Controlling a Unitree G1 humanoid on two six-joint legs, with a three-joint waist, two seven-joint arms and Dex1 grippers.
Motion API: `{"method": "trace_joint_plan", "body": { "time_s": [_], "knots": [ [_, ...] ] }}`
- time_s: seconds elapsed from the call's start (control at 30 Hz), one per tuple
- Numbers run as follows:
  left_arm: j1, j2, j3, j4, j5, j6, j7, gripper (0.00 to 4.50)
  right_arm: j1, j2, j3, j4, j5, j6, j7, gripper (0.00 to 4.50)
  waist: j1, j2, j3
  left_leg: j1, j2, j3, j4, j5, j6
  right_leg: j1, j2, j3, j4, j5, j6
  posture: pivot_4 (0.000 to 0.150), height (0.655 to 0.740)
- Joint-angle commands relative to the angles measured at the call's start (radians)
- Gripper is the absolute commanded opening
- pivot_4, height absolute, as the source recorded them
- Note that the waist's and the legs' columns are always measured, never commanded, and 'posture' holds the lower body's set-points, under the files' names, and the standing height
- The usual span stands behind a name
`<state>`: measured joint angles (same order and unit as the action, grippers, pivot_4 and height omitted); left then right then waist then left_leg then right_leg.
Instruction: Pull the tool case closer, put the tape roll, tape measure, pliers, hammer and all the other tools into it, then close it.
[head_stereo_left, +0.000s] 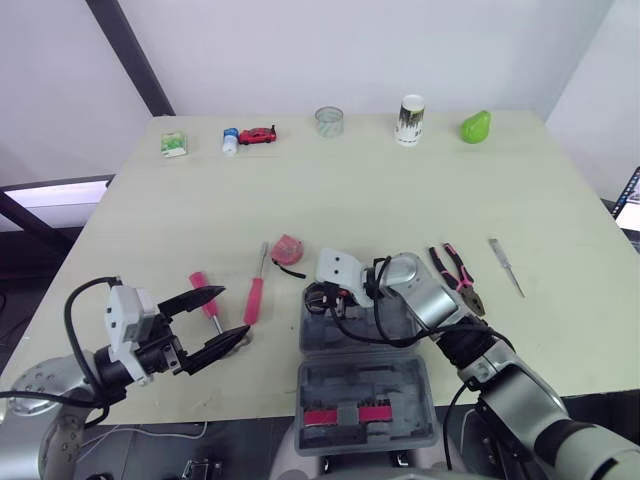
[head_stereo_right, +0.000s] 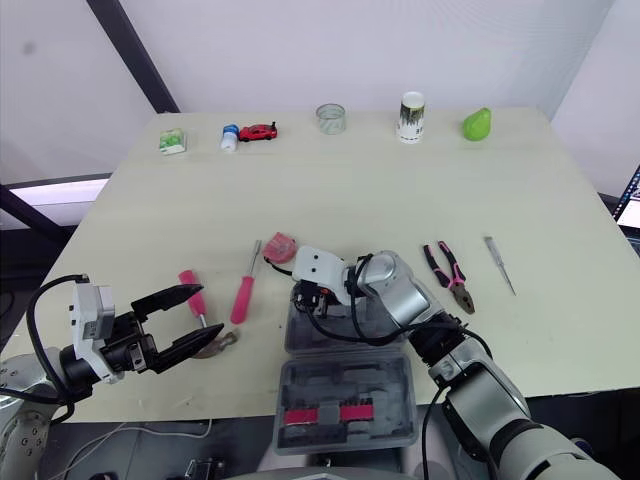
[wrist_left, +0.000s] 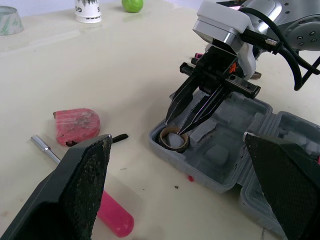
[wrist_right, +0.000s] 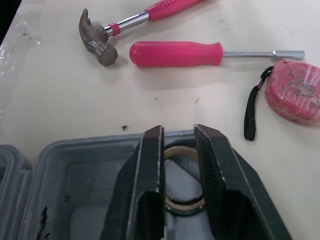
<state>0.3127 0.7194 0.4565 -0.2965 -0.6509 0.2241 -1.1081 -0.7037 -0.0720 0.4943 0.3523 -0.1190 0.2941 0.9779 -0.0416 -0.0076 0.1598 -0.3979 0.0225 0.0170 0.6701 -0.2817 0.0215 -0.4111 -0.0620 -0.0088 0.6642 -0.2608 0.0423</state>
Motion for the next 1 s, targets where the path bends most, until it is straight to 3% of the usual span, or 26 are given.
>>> {"method": "trace_joint_plan", "body": {
  "time_s": [0.03,0.37,0.6,0.8,1.0],
  "knots": [
    [-0.005,0.015,0.008,-0.017,-0.004,0.003,-0.006,4.50,-0.016,0.007,0.005,0.018,-0.001,-0.037,-0.013,1.02,0.000,0.000,0.000,0.000,0.000,0.000,0.000,0.000,0.000,0.000,0.000,0.000,0.000,0.000,0.000,0.150,0.7400],
    [-0.007,0.017,0.001,-0.024,0.005,0.005,-0.008,4.50,-0.026,0.008,0.030,0.178,-0.045,-0.048,-0.047,1.02,-0.001,0.000,0.000,0.000,0.000,0.000,0.000,0.000,0.000,0.000,0.000,0.000,0.000,0.000,0.000,0.150,0.7400],
    [-0.008,0.011,-0.004,-0.022,0.010,0.000,-0.004,4.50,-0.024,0.029,-0.012,0.118,-0.004,-0.057,-0.064,1.02,0.000,-0.001,0.000,0.001,0.000,0.000,0.000,0.000,0.000,0.001,0.000,0.000,0.001,0.000,0.000,0.150,0.7400],
    [-0.007,-0.022,0.025,-0.013,-0.016,0.004,0.028,4.50,0.041,-0.009,-0.121,-0.154,0.126,0.029,-0.042,1.02,0.002,-0.001,0.000,0.000,0.000,0.000,0.000,0.000,0.000,0.000,0.000,0.000,0.000,0.000,0.000,0.150,0.7400],
    [0.013,-0.033,0.093,0.080,0.002,-0.051,0.014,4.50,0.217,-0.121,-0.317,-0.379,0.262,-0.051,-0.071,1.02,0.009,-0.002,-0.001,0.000,0.000,-0.001,0.000,-0.002,0.004,0.001,-0.002,-0.001,0.000,0.000,0.000,0.150,0.7400]
  ]
}}
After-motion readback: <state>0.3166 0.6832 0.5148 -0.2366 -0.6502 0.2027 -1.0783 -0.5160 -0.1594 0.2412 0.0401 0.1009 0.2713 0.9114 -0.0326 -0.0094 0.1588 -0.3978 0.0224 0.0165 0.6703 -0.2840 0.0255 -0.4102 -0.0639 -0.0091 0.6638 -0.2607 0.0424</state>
